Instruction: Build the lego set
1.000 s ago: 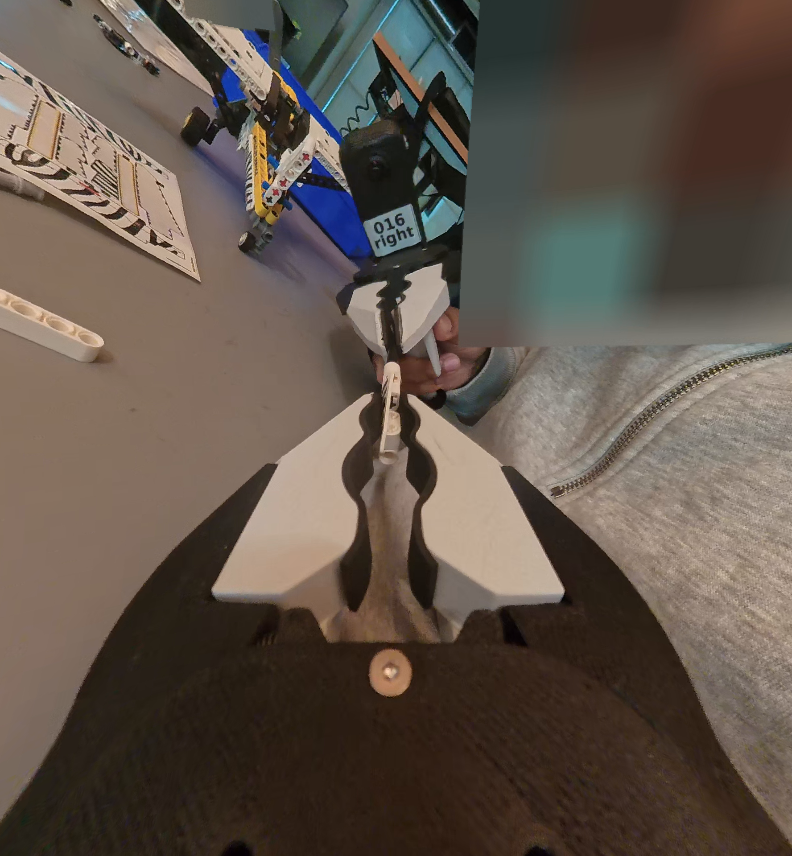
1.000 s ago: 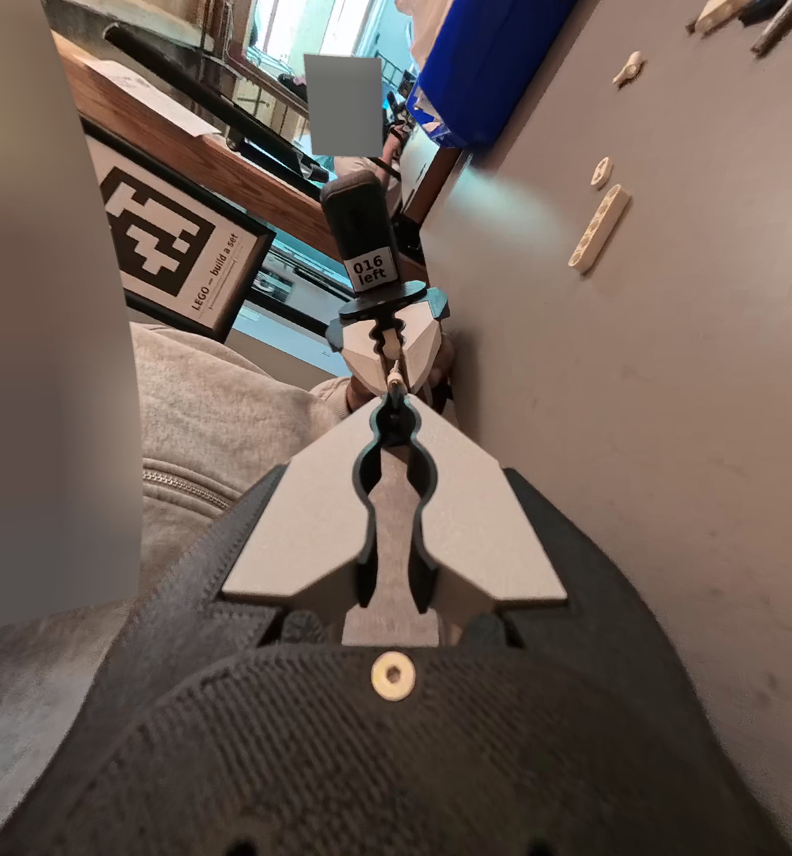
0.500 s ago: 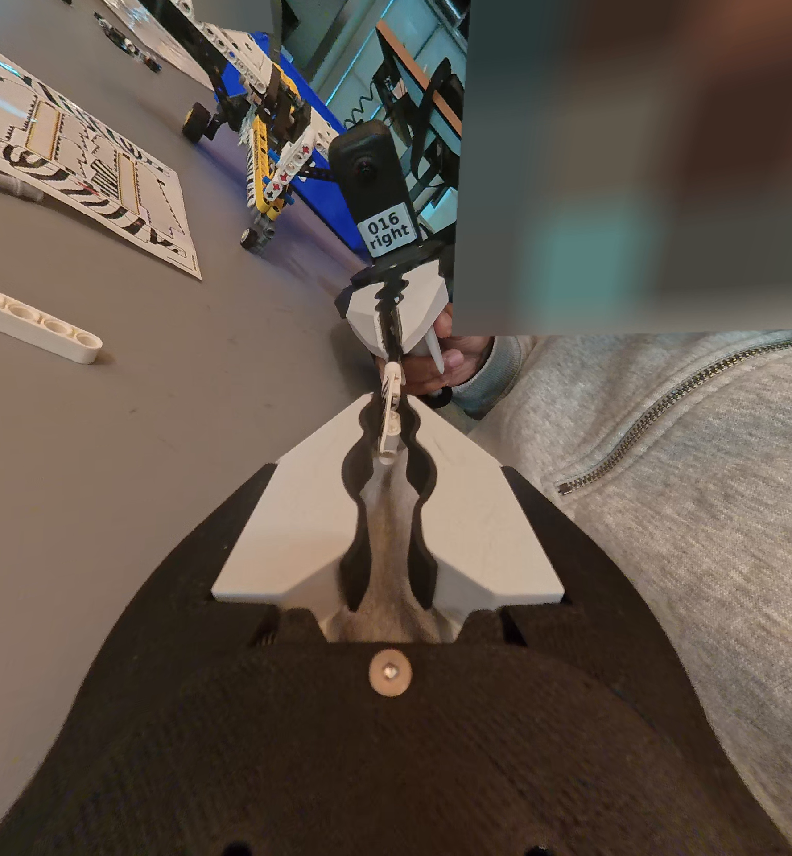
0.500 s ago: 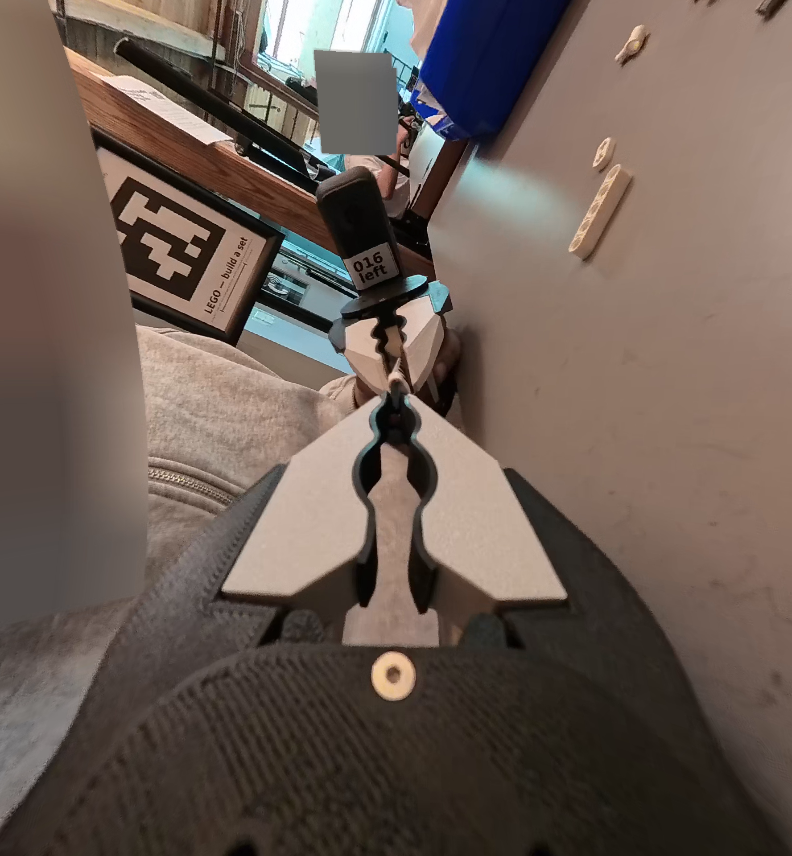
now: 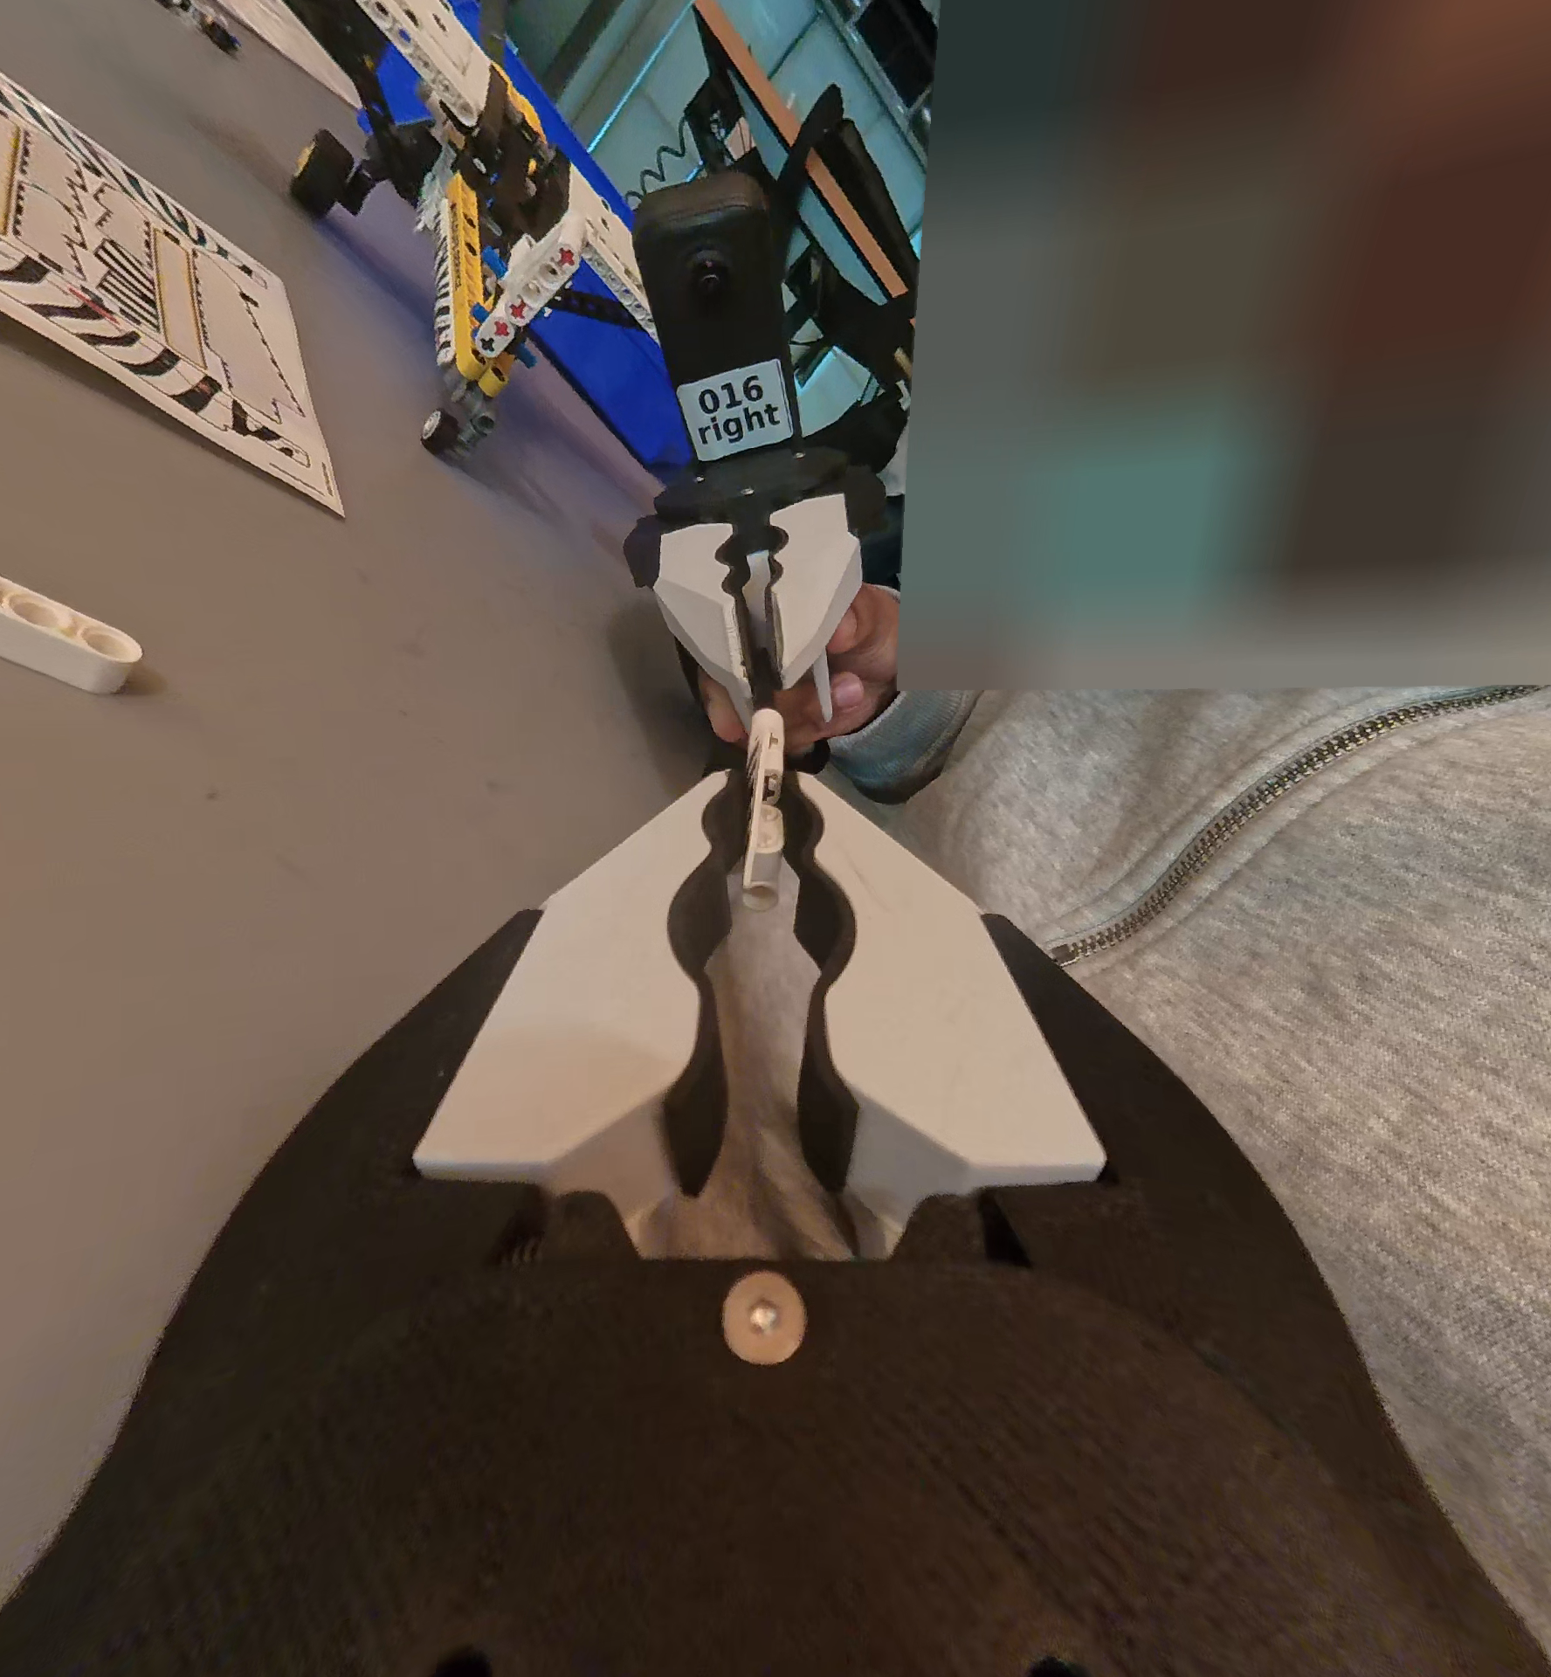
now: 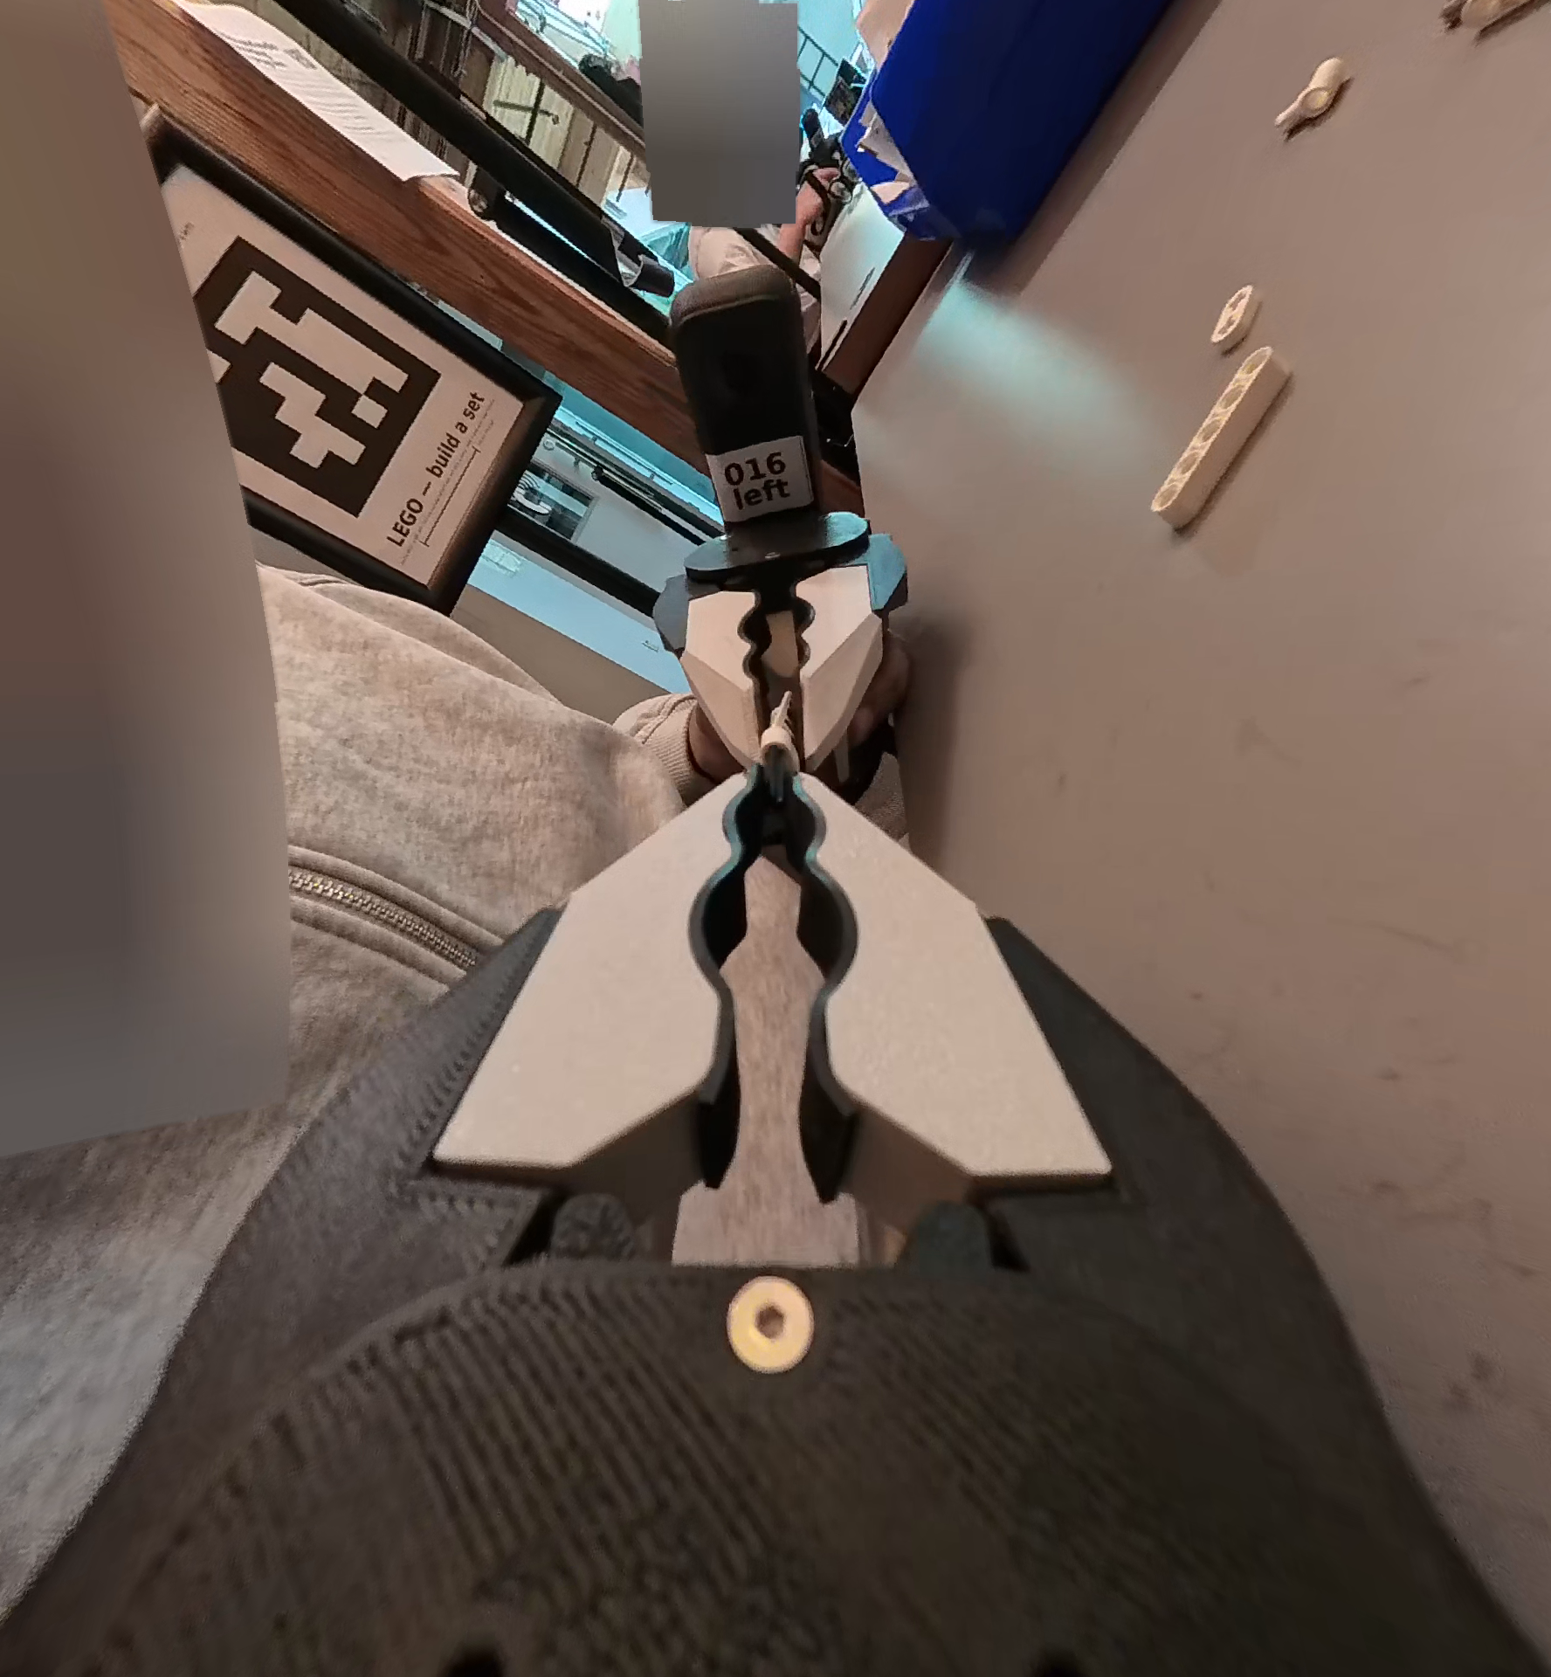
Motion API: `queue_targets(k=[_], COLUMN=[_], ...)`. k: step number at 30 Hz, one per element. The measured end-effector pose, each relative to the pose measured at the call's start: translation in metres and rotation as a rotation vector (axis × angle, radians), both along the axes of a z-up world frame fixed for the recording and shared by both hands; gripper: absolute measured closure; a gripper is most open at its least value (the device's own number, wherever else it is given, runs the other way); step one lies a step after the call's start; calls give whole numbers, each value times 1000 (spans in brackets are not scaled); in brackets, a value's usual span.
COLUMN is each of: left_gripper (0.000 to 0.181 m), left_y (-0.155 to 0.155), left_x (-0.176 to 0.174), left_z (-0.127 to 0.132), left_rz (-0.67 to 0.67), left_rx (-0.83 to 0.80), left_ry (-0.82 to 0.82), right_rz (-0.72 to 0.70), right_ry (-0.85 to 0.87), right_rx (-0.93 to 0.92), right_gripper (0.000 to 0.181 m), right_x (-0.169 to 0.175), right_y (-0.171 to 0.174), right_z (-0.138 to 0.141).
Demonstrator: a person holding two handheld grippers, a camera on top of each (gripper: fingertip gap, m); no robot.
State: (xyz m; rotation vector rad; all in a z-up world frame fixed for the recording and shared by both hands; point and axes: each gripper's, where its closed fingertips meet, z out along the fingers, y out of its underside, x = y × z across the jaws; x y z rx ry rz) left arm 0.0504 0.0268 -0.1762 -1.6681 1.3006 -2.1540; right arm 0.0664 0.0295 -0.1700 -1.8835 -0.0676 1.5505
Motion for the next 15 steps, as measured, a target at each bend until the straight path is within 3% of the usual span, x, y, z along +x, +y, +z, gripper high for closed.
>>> queue_targets(k=[15], left_gripper=[177], left_y=[0], left_x=[0], left_z=[1], left_rz=[-16], left_rx=[-26], left_ry=[10], right_rz=[-2], right_ry=[22], right_rx=[-17], right_gripper=[178], right_x=[-1], right_y=[0], right_z=[-1])
